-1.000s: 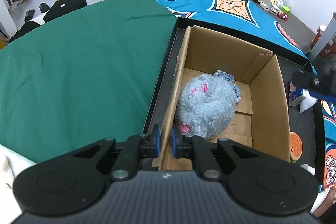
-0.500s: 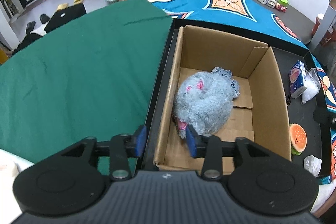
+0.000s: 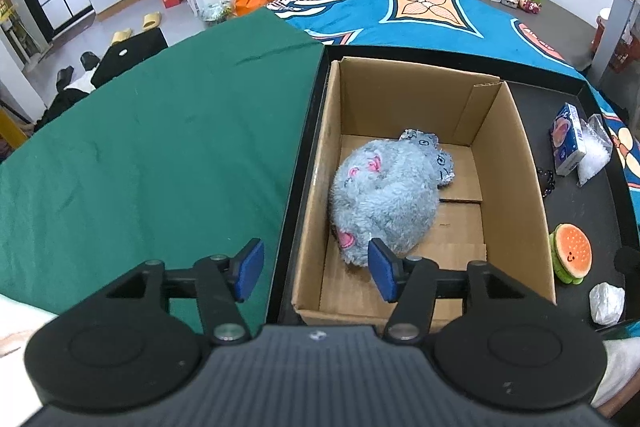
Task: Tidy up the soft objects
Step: 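Move the right gripper to the white wrapped item and grasp it, then carry the white wrapped item into the box and release it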
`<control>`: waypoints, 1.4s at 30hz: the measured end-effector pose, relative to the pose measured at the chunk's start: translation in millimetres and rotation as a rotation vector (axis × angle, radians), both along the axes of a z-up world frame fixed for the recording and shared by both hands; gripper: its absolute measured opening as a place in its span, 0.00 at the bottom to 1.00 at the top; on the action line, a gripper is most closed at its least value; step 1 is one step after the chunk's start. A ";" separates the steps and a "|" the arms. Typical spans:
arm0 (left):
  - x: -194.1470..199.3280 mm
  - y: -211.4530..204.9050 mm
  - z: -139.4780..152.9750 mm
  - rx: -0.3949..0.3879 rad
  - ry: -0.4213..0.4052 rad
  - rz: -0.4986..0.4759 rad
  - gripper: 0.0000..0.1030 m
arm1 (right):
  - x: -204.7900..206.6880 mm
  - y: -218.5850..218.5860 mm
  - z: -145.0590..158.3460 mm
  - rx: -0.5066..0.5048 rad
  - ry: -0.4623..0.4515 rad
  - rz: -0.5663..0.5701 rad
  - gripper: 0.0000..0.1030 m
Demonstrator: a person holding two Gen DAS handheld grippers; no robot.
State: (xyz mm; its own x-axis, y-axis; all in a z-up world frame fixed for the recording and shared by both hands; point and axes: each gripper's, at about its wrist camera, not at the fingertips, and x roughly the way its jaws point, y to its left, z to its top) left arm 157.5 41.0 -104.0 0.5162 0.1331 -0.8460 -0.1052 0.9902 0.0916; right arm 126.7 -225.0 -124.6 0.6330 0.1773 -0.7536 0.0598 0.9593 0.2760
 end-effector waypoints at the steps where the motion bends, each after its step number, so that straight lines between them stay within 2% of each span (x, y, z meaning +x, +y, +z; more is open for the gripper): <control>1: -0.5 -1.1 0.5 0.010 -0.002 0.000 0.57 | -1.6 -1.7 -1.5 0.001 0.001 -0.004 0.71; 5: -1.5 -5.9 2.3 0.040 -0.004 -0.014 0.63 | -6.1 -7.7 -7.9 -0.001 0.007 -0.019 0.71; 15: -2.9 -15.6 2.9 0.107 -0.004 -0.034 0.65 | -23.9 -11.3 -27.4 -0.081 -0.018 -0.071 0.66; 21: 1.0 -20.6 0.5 0.133 0.018 -0.036 0.65 | -19.0 -10.9 -36.2 -0.117 0.011 -0.078 0.64; 31: 4.8 -29.9 -3.3 0.176 0.042 -0.050 0.65 | -3.8 -15.2 -58.4 -0.180 0.120 -0.137 0.63; 34: 5.4 -31.4 -4.1 0.183 0.047 -0.052 0.65 | -0.8 -15.2 -66.7 -0.182 0.151 -0.141 0.52; 35: 5.4 -31.5 -4.1 0.184 0.047 -0.052 0.65 | -1.0 -14.6 -67.8 -0.180 0.151 -0.138 0.45; 42: 4.5 -33.0 -4.9 0.189 0.052 -0.057 0.65 | -0.5 -17.1 -69.2 -0.131 0.145 -0.129 0.41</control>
State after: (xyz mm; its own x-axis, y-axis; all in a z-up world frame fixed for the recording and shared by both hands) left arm 162.1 8.0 -108.9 0.4835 0.2638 -0.8346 -0.0393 0.9591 0.2803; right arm 126.2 -242.2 -193.8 0.5271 -0.0030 -0.8498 0.2140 0.9683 0.1293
